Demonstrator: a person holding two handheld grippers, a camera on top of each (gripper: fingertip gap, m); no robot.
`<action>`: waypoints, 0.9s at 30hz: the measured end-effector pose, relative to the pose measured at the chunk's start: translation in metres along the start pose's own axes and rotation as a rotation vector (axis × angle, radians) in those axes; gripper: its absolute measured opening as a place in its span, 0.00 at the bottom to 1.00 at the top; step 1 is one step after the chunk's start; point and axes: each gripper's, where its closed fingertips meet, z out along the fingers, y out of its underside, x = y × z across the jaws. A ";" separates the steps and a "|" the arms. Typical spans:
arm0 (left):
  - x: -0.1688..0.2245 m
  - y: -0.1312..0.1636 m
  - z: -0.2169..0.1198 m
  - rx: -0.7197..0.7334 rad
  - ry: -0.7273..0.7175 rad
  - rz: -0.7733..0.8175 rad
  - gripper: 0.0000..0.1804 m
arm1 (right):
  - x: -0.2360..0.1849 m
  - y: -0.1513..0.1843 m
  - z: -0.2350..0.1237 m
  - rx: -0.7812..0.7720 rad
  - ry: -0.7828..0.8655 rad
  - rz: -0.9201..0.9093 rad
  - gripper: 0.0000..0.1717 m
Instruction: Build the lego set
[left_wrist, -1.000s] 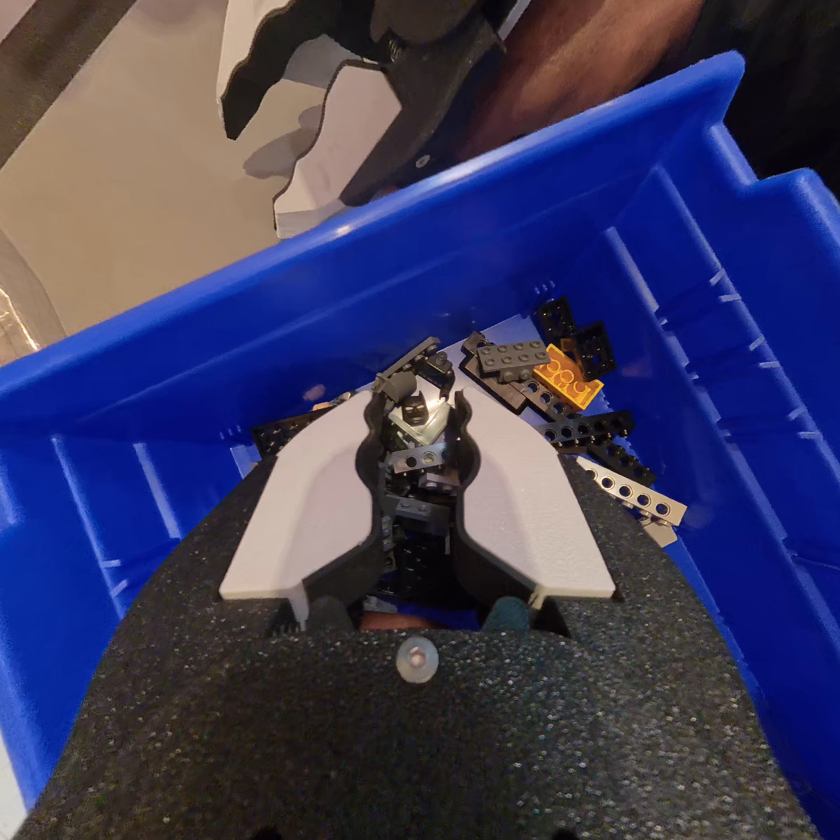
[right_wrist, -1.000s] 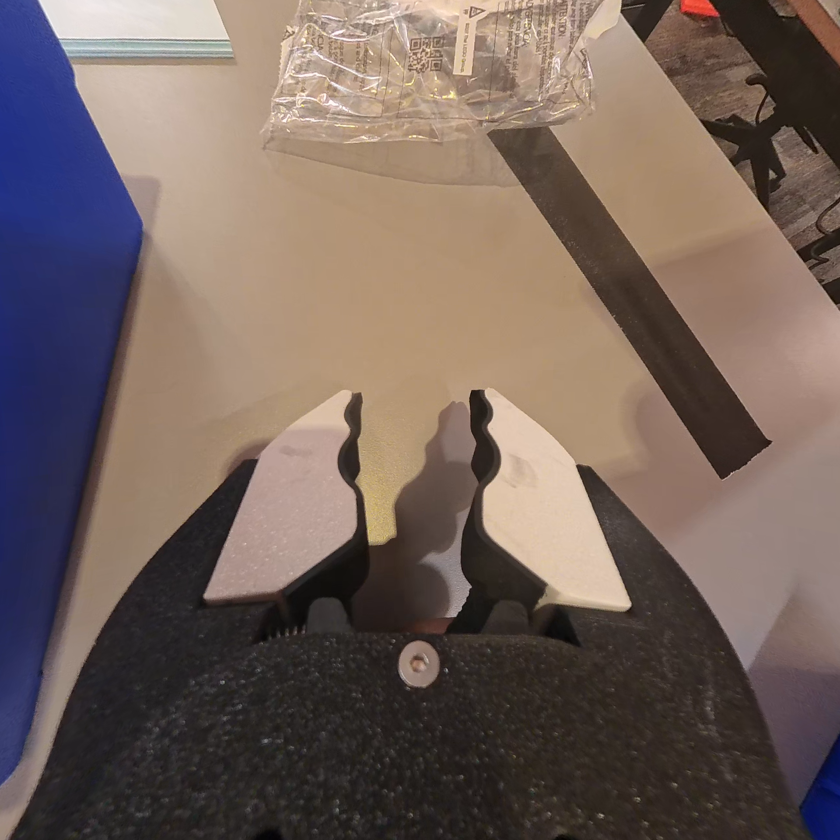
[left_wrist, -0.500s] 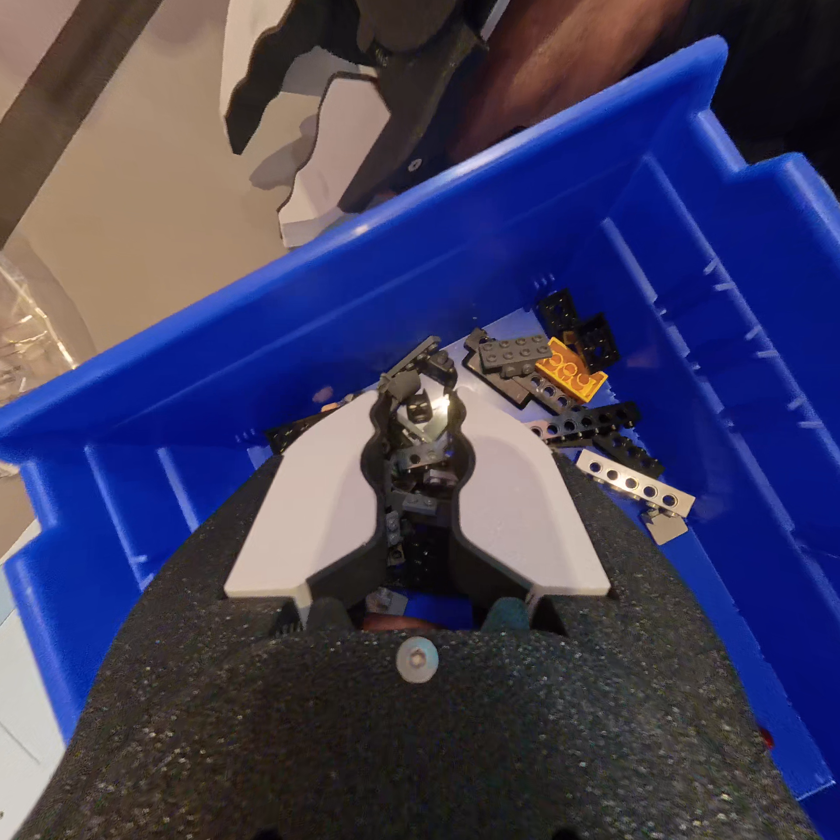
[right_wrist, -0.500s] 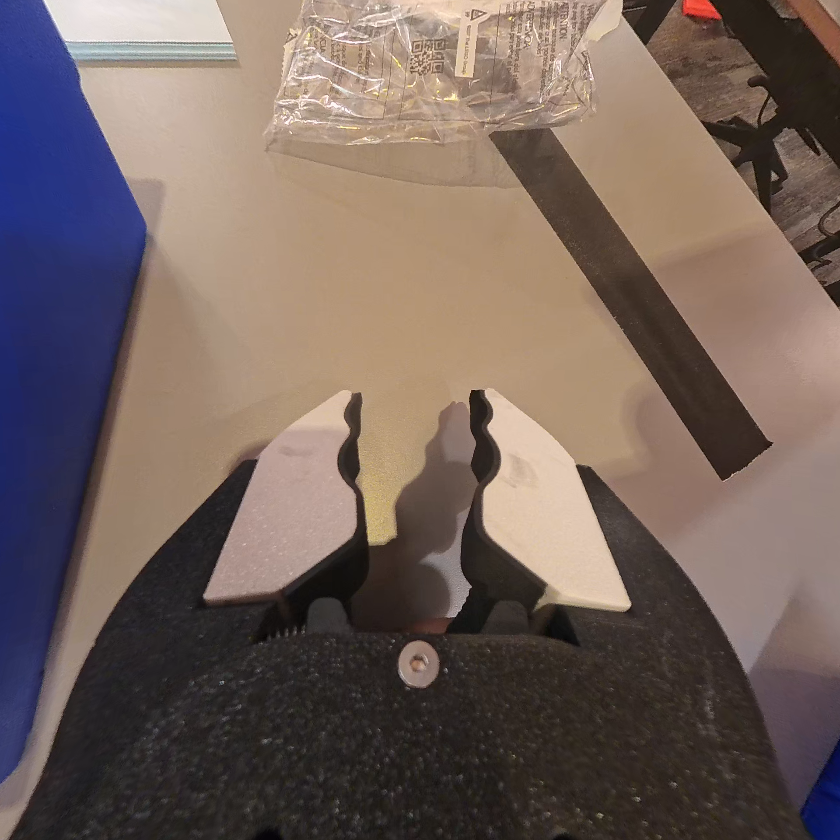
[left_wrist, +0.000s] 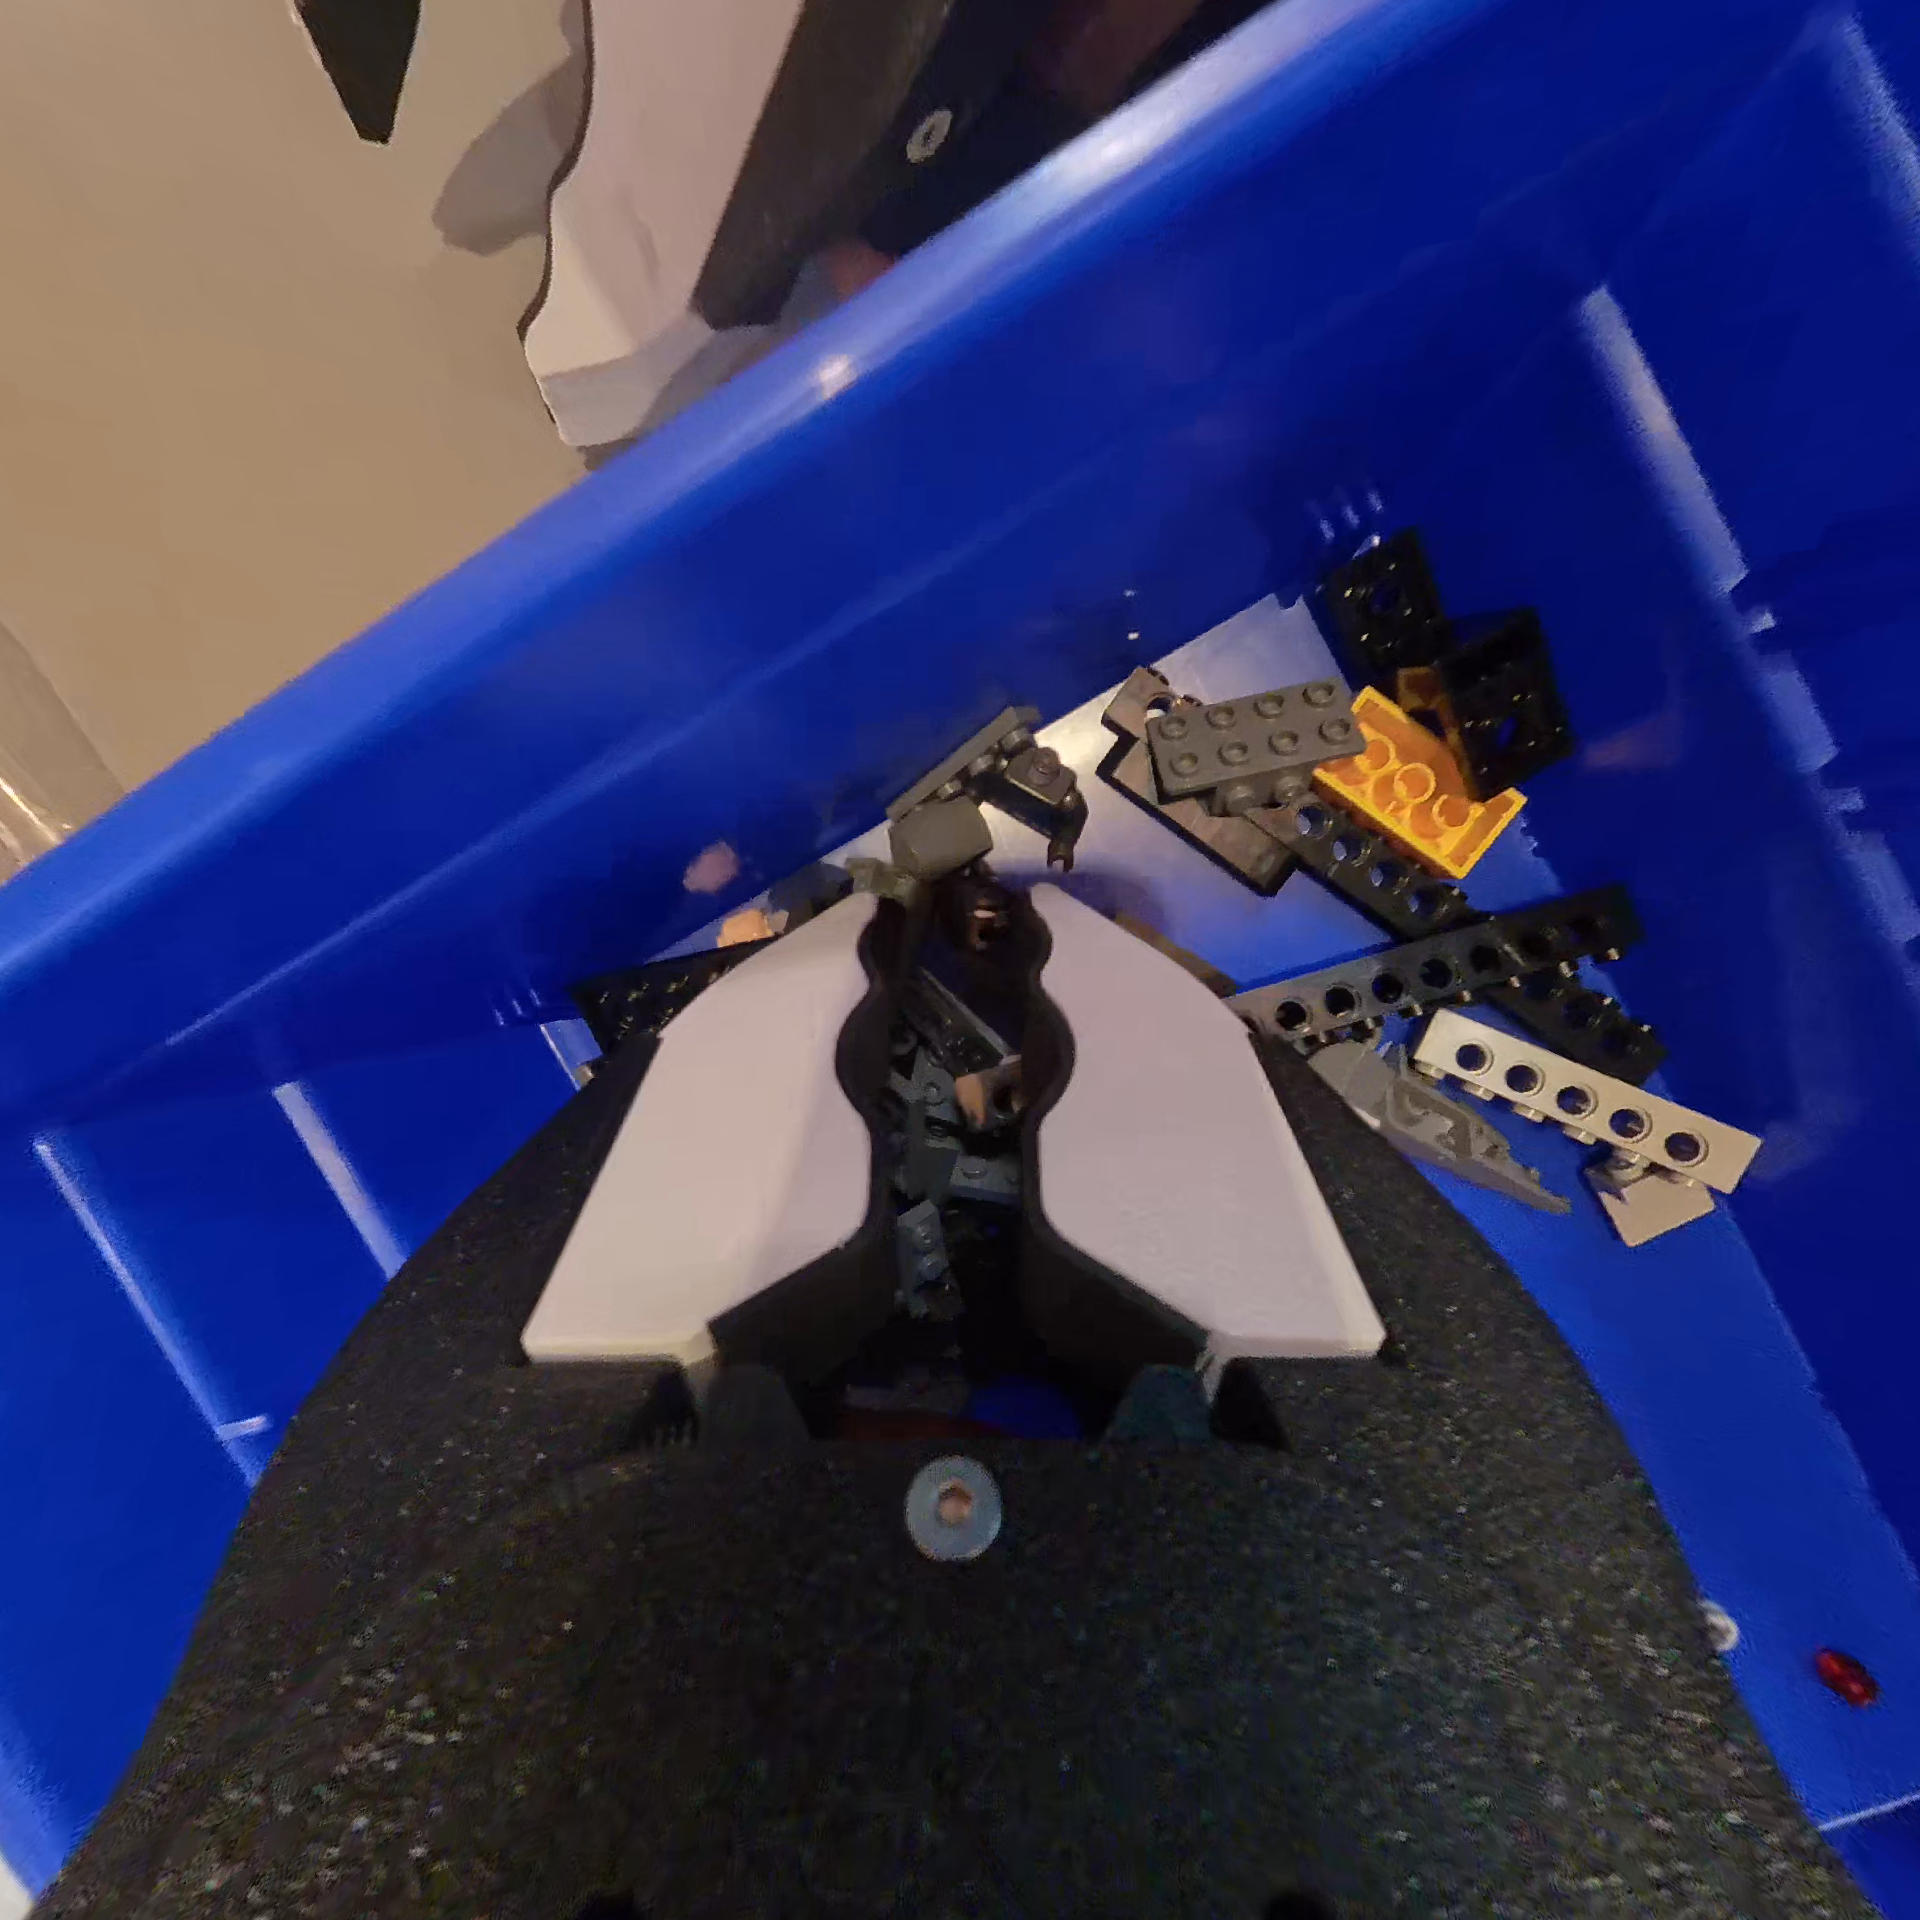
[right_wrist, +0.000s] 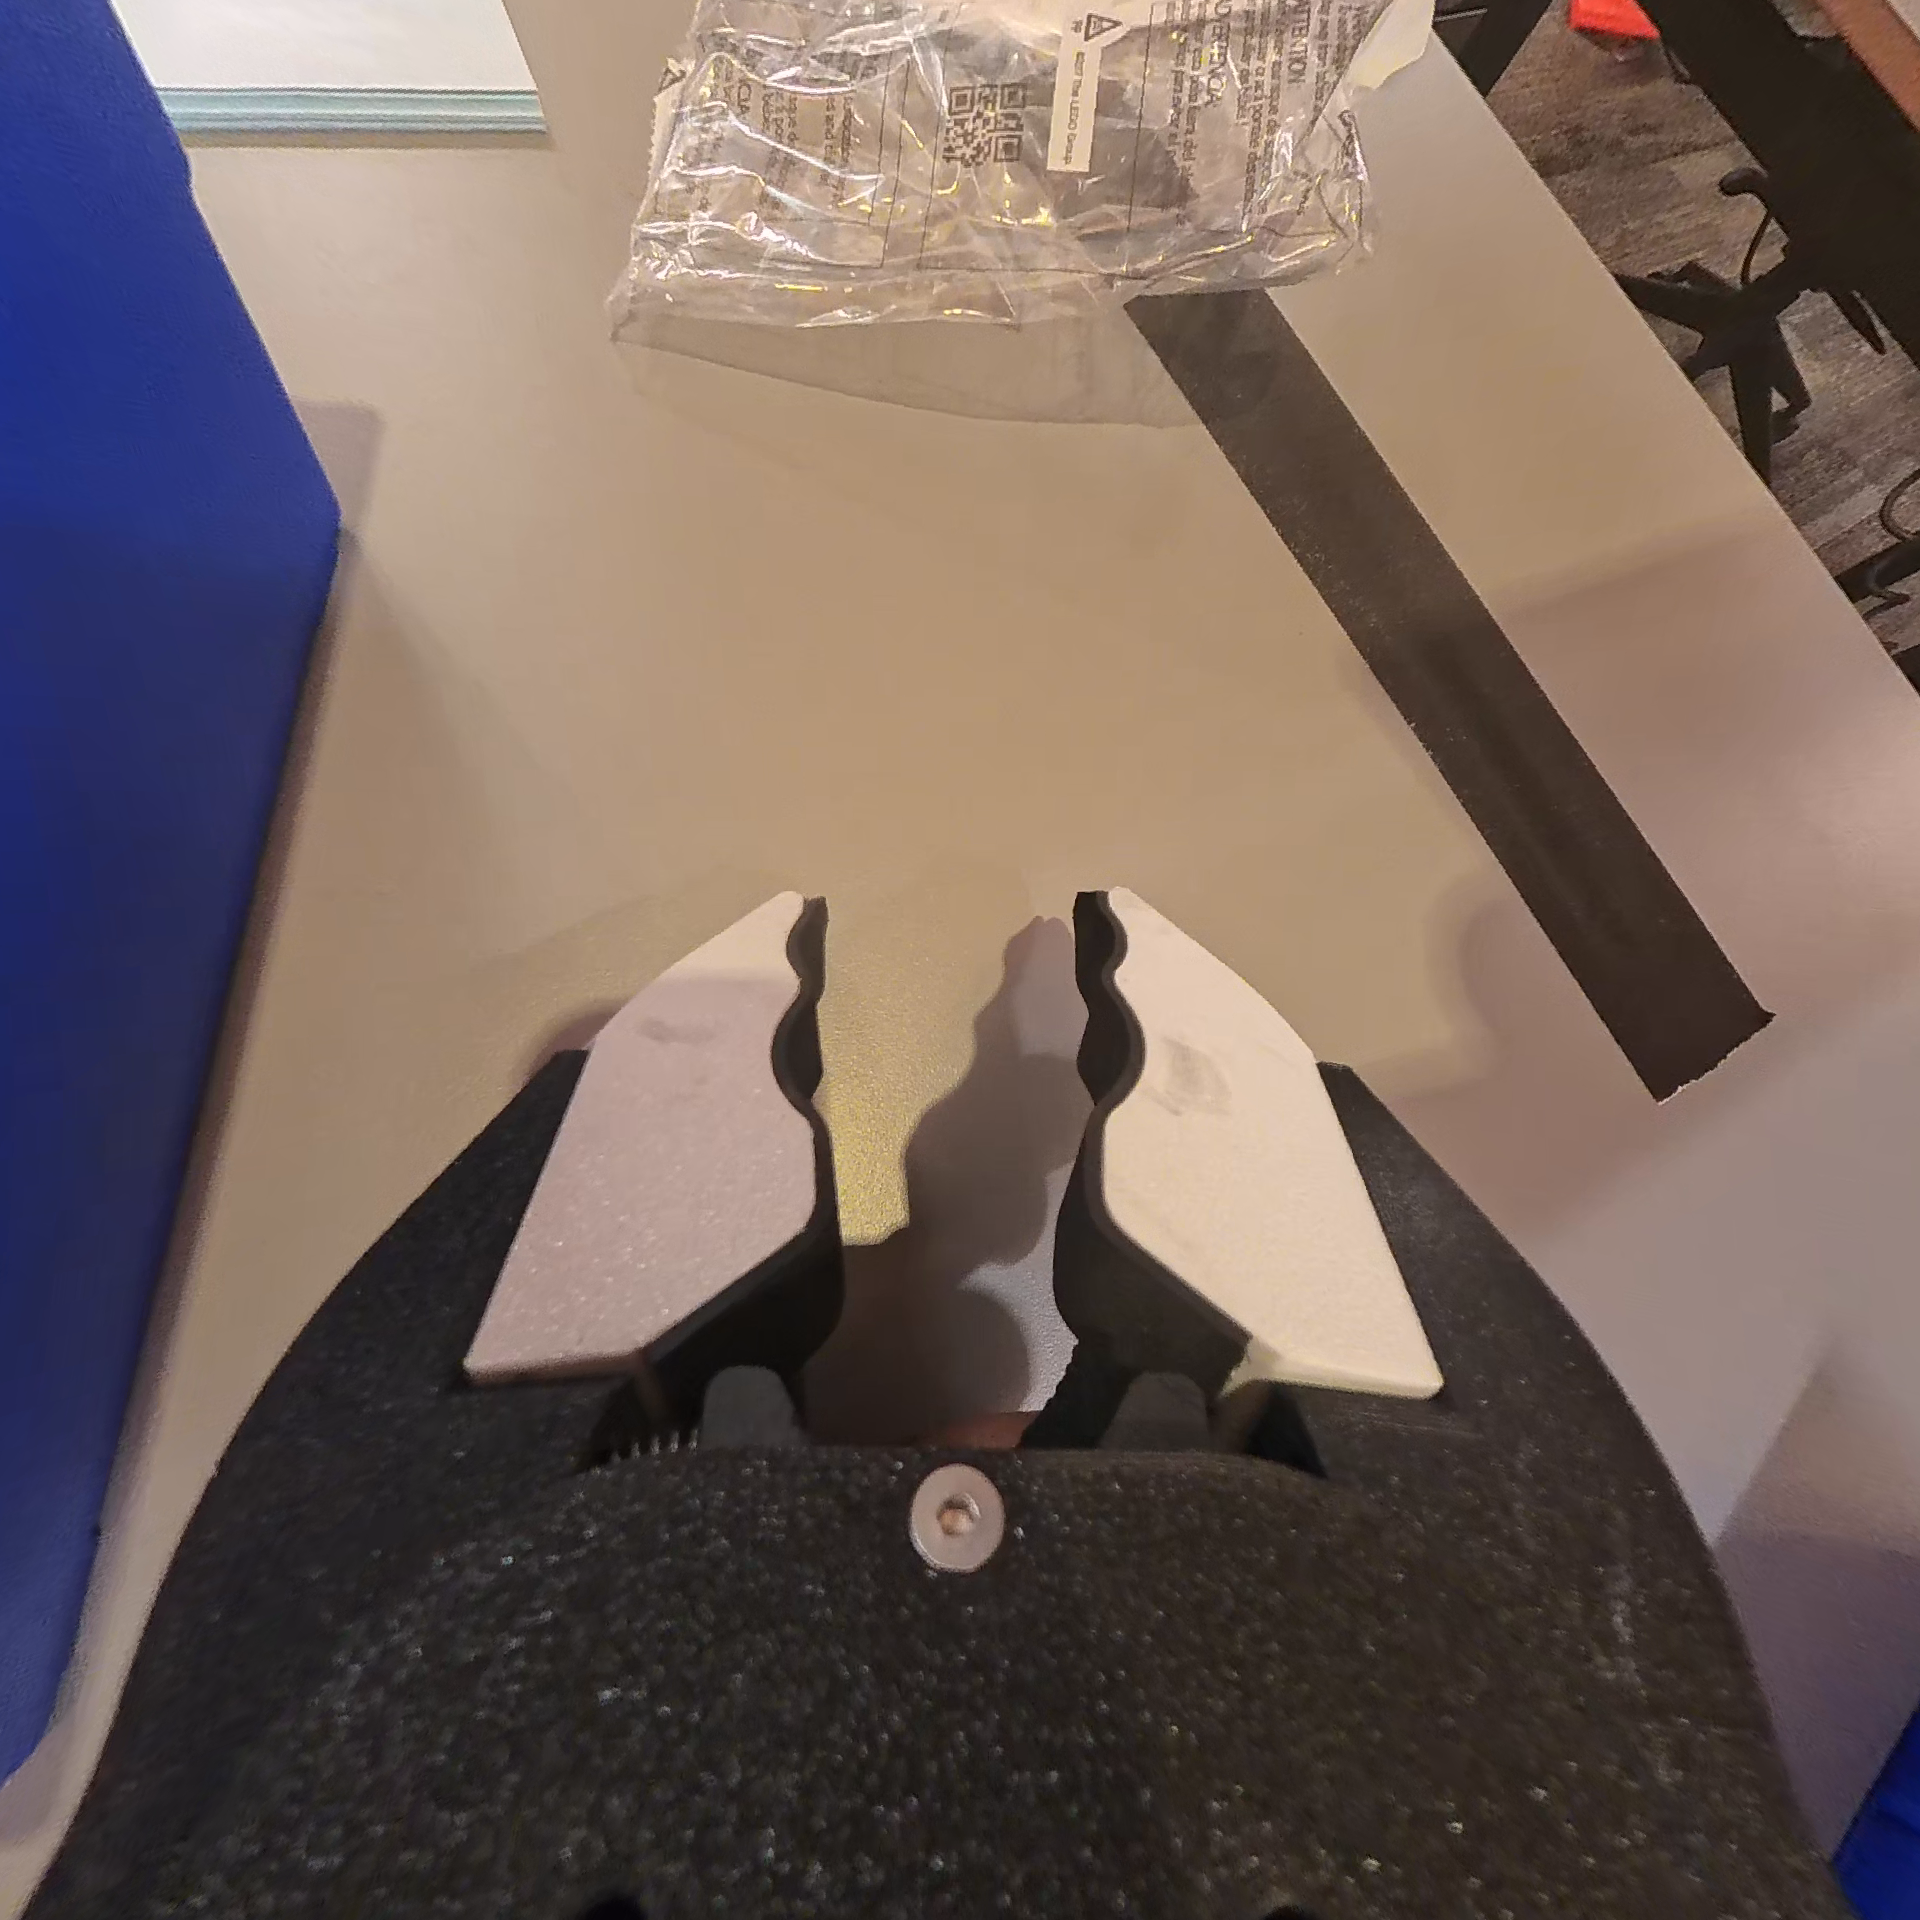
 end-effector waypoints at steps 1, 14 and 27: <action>0.000 0.001 0.000 -0.008 -0.010 0.014 0.12 | 0.000 0.000 0.000 0.000 0.000 0.000 0.27; 0.001 -0.001 -0.005 -0.020 -0.069 0.124 0.13 | 0.000 0.000 0.000 -0.004 -0.002 0.000 0.27; 0.006 0.001 0.003 -0.040 -0.014 0.112 0.10 | 0.000 0.000 0.001 -0.006 -0.003 -0.001 0.27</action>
